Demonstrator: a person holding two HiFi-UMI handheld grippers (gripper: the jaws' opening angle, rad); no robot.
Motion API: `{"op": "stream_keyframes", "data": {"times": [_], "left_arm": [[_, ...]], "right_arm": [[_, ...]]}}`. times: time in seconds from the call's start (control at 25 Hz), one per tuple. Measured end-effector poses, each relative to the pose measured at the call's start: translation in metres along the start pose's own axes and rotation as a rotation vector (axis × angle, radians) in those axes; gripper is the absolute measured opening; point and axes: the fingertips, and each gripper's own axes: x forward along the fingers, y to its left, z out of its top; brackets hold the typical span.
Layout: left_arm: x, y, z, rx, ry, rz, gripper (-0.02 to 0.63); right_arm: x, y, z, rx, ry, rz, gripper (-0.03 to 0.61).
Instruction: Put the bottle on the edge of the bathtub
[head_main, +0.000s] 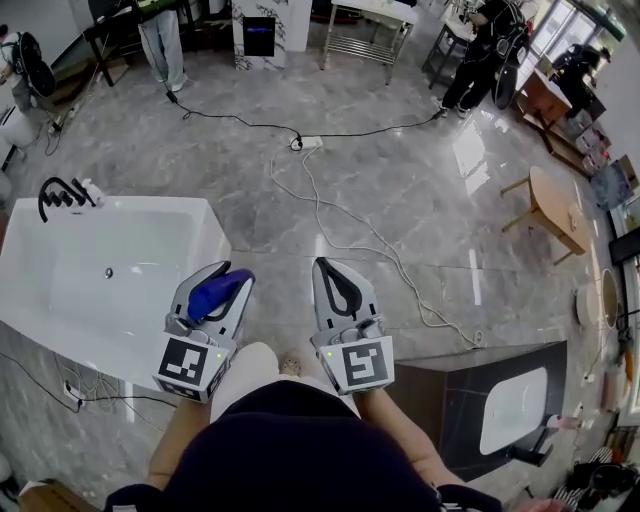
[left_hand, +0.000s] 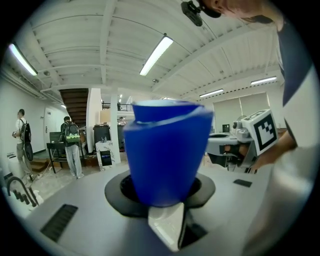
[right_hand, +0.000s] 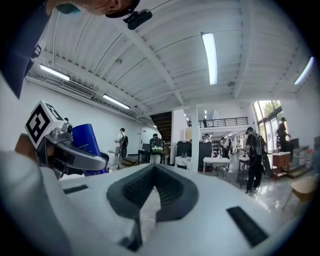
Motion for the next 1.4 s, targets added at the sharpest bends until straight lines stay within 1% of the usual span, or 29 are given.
{"op": "stream_keyframes", "data": {"times": [0.2, 0.36, 0.48, 0.64, 0.84, 0.96, 1.08, 1.24, 1.4], "left_arm": [[0.025, 0.021, -0.001, -0.003, 0.009, 0.011, 0.141], [0.058, 0.048, -0.003, -0.002, 0.004, -0.015, 0.14], [0.089, 0.077, 0.004, -0.003, 0.003, -0.02, 0.14], [0.133, 0.121, 0.018, 0.023, -0.007, -0.051, 0.141], [0.182, 0.178, 0.035, 0.046, -0.011, -0.088, 0.141], [0.206, 0.211, 0.045, 0.051, -0.013, -0.109, 0.141], [0.229, 0.238, 0.051, 0.056, -0.018, -0.119, 0.141], [0.256, 0.262, 0.055, 0.07, -0.026, -0.129, 0.141], [0.268, 0.284, 0.061, 0.048, -0.029, -0.113, 0.141]], "right_arm": [[0.026, -0.008, -0.004, -0.001, 0.006, 0.018, 0.0], [0.066, -0.021, -0.01, -0.012, 0.008, 0.012, 0.002], [0.106, -0.034, -0.012, -0.018, 0.012, 0.001, 0.0], [0.172, -0.048, -0.008, -0.038, 0.011, 0.003, 0.002], [0.251, -0.064, 0.004, -0.023, 0.003, -0.017, 0.002], [0.291, -0.068, 0.012, -0.04, 0.0, -0.028, 0.002], [0.322, -0.075, 0.011, -0.042, 0.001, -0.046, 0.002], [0.351, -0.086, 0.004, -0.018, 0.007, -0.072, 0.002], [0.377, -0.083, 0.005, -0.02, 0.016, -0.048, 0.002]]}}
